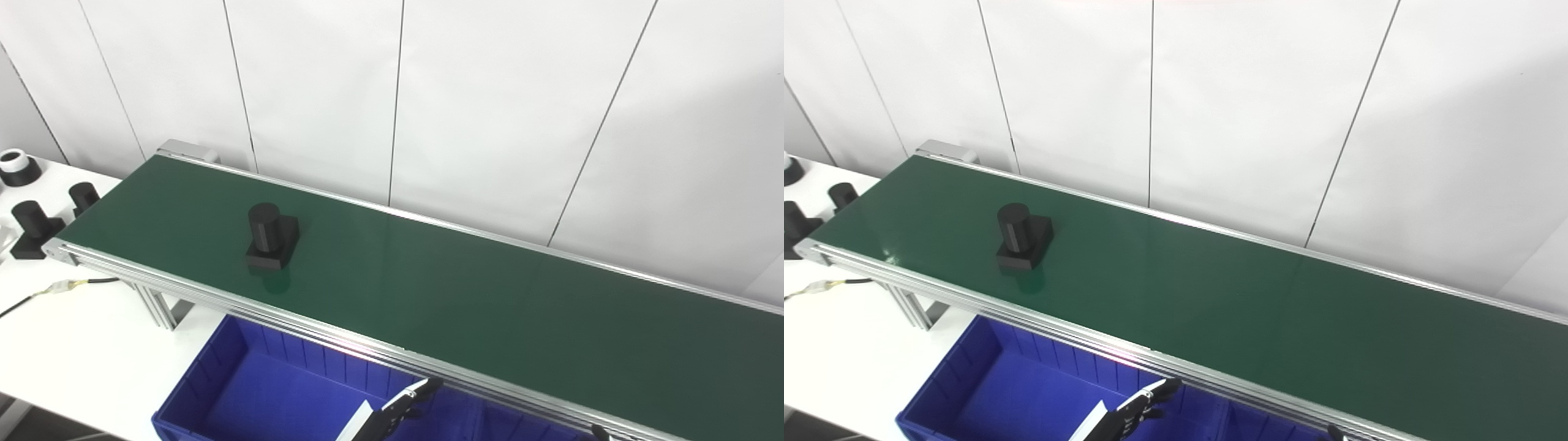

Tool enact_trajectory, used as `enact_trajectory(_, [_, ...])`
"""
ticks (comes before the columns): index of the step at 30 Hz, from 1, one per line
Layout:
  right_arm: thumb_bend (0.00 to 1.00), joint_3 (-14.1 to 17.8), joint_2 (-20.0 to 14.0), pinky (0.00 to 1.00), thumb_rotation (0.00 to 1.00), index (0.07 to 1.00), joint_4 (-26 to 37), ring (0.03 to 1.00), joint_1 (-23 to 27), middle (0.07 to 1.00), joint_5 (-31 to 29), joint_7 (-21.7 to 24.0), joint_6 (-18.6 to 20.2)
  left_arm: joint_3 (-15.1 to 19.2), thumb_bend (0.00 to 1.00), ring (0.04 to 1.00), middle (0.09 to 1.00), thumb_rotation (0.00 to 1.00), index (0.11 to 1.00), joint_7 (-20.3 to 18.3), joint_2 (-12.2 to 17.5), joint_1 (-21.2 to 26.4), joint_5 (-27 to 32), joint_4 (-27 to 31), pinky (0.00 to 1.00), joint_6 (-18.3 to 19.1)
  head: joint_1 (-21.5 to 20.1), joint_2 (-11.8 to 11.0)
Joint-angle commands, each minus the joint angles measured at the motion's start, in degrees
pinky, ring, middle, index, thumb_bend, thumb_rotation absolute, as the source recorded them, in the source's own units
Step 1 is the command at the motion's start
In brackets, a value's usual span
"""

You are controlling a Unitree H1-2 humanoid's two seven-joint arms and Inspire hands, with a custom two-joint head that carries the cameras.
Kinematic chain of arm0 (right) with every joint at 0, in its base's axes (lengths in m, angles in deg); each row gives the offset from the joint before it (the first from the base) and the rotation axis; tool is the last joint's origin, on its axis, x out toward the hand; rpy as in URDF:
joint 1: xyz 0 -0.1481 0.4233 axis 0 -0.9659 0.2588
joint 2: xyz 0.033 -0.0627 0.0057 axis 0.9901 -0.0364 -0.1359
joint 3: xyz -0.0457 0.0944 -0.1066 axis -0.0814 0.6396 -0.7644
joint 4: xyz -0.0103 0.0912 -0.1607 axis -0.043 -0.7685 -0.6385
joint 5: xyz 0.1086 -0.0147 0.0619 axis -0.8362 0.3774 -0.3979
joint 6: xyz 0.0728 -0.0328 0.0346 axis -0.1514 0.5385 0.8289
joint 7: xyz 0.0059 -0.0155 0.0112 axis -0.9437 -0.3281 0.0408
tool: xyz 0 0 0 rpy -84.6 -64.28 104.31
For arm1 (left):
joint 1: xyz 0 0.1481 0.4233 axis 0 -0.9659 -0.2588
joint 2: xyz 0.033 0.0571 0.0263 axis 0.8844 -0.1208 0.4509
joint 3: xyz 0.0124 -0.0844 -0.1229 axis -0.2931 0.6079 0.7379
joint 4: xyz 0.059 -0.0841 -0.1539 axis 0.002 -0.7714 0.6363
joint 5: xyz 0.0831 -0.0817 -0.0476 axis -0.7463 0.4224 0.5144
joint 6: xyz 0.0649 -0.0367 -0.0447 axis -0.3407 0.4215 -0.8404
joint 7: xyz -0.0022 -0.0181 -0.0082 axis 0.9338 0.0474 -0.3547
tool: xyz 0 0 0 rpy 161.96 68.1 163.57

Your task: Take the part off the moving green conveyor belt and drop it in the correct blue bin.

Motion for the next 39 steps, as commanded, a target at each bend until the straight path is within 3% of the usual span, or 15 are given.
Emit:
enact_trajectory(1, [0.75,0.45,0.19,0.83,0.32,0.967,0.91,0.877,0.41,0.906,-0.15,-0.97,-4.05,0.12,0.93,0.864,0.888,0.53,0.878,1.47,-1.19,1.06,0.56,0.73,0.79,-3.23,-0.16,0.32])
enact_trajectory(10, [0.76,0.79,0.93,0.70,0.29,0.877,1.07,0.754,0.34,0.817,2.10,-2.83,-5.21,1.09,0.90,0.751,0.805,0.44,0.797,3.35,-2.30,1.05,-0.44,0.66,0.66,-4.10,-0.96,1.39])
enact_trajectory(19, [0.75,1.06,1.07,0.70,0.28,0.879,1.42,0.738,0.20,0.800,1.90,-2.86,-4.62,1.31,0.87,0.701,0.769,0.35,0.758,3.64,-2.89,1.06,-0.06,0.46,0.61,-4.14,-1.09,1.61])
enact_trajectory(23, [0.75,1.45,1.37,0.71,0.29,0.896,1.34,0.765,0.24,0.824,0.79,-3.15,-6.41,1.12,0.86,0.705,0.775,0.37,0.763,4.11,-2.98,1.17,-1.26,0.28,0.61,-3.61,-0.54,1.57])
enact_trajectory(31, [0.77,2.37,0.80,0.82,0.32,0.942,5.14,0.861,1.99,0.890,-1.98,-1.93,-9.26,0.89,0.86,0.751,0.813,0.50,0.808,4.13,-3.16,1.60,-3.27,-0.11,0.65,-1.56,0.58,0.91])
enact_trajectory(39, [0.82,2.62,-1.05,0.85,0.44,0.963,7.84,0.897,9.08,0.926,-1.52,-0.18,-5.78,0.99,0.86,0.784,0.818,0.52,0.820,4.37,-4.14,2.68,-2.23,-2.82,0.71,-2.84,1.17,0.67])
